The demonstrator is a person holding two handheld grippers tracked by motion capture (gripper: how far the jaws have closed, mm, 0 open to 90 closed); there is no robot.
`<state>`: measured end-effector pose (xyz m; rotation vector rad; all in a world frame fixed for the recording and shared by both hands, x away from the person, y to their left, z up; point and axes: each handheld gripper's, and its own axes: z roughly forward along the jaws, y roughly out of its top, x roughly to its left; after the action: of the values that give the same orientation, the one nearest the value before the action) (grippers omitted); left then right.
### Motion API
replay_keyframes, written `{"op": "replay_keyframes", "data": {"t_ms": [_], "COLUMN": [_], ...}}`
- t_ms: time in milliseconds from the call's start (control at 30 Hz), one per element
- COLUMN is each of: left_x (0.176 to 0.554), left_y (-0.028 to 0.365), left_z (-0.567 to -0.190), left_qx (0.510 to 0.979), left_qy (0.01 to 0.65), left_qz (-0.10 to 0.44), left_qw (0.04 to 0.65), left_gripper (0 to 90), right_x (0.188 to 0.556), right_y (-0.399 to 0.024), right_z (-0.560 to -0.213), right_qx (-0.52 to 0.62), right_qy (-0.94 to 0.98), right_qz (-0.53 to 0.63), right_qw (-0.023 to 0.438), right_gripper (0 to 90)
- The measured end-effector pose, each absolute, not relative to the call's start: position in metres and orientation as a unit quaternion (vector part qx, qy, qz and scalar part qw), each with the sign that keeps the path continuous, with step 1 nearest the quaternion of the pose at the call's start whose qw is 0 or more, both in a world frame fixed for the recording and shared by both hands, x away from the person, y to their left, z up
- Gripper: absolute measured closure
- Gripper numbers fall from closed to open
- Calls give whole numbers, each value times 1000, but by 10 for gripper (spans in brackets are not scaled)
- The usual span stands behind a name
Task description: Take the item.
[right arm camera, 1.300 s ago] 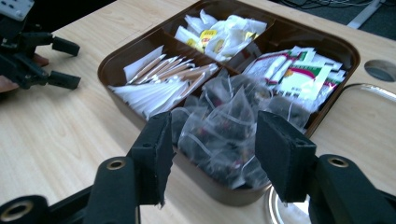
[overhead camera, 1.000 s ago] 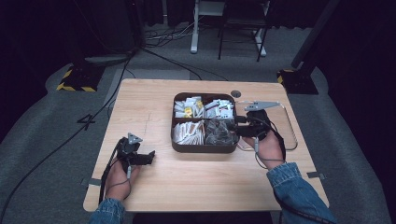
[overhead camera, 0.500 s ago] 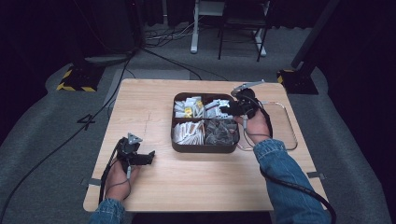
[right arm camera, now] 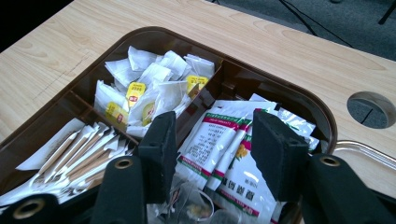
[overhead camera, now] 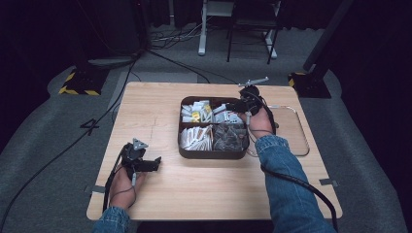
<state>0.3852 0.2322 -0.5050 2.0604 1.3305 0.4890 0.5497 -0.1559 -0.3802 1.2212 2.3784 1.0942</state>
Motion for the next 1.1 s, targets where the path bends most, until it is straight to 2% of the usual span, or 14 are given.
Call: {"op": "replay_keyframes", "data": {"t_ms": [667,1100], "left_x": [385,385], "left_y": [232,232], "left_z": [-505,-505], "left_qx": [782,782], "left_qy": [505,505], "left_qz": [186,186], "left_qw": [315,315], "left_gripper": [70,71], "right_x": [571,573], "right_y": [-124,-128], "right_z": [-418,-432], "right_qx": [433,460], "right_qy": [829,823], "right_qz": [341,321], "right_qw": [99,91], "right_gripper": [576,585]}}
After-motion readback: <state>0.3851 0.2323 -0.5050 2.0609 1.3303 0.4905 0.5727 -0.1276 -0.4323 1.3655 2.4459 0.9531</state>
